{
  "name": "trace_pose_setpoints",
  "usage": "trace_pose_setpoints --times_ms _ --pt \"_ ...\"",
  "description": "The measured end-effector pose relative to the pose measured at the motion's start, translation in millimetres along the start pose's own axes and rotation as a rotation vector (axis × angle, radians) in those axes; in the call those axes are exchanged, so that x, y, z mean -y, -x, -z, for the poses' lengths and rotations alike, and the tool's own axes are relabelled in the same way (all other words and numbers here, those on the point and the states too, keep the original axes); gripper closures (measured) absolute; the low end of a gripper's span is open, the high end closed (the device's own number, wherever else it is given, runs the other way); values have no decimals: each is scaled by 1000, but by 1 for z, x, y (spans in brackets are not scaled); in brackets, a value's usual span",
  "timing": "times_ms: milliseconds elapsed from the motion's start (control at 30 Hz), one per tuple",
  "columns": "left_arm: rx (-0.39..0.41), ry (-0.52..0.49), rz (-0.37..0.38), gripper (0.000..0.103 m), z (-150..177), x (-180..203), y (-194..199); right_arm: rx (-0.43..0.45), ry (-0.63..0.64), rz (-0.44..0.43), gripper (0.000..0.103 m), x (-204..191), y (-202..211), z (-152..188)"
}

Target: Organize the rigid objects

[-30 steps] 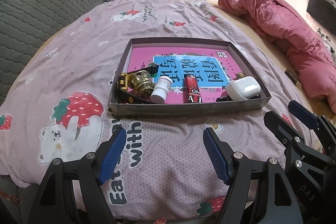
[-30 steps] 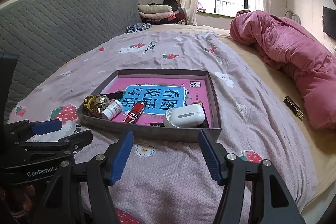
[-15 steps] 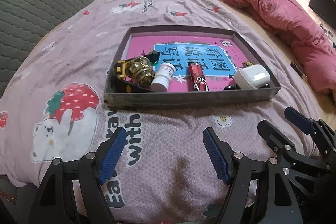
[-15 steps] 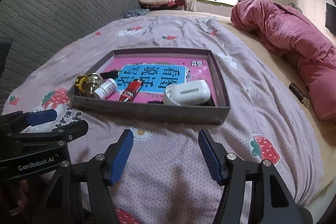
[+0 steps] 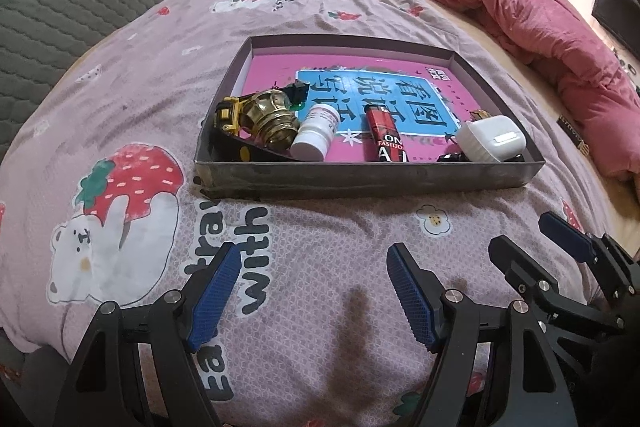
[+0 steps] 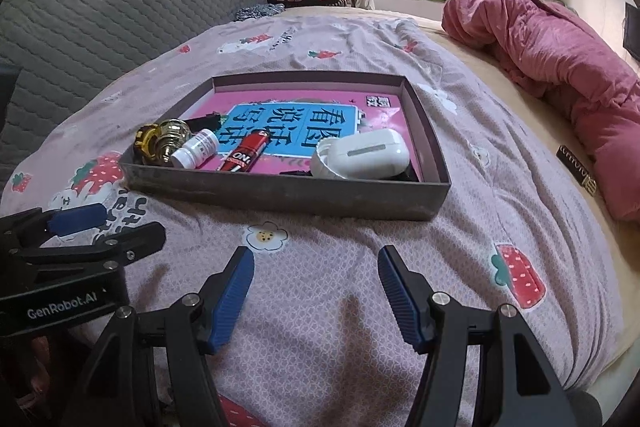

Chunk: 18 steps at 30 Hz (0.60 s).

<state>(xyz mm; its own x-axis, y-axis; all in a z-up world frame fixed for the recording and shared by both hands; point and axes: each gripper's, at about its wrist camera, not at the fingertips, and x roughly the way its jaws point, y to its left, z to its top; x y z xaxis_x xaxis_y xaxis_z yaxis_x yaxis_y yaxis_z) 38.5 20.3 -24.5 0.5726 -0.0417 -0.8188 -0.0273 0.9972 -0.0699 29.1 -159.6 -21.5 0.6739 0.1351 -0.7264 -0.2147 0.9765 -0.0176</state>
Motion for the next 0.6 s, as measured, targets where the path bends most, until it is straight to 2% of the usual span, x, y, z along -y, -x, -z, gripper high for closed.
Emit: trace_pose_setpoints --times_ms 600 --pt "13 17 -8 26 -3 -4 0 9 22 30 39 0 -1 0"
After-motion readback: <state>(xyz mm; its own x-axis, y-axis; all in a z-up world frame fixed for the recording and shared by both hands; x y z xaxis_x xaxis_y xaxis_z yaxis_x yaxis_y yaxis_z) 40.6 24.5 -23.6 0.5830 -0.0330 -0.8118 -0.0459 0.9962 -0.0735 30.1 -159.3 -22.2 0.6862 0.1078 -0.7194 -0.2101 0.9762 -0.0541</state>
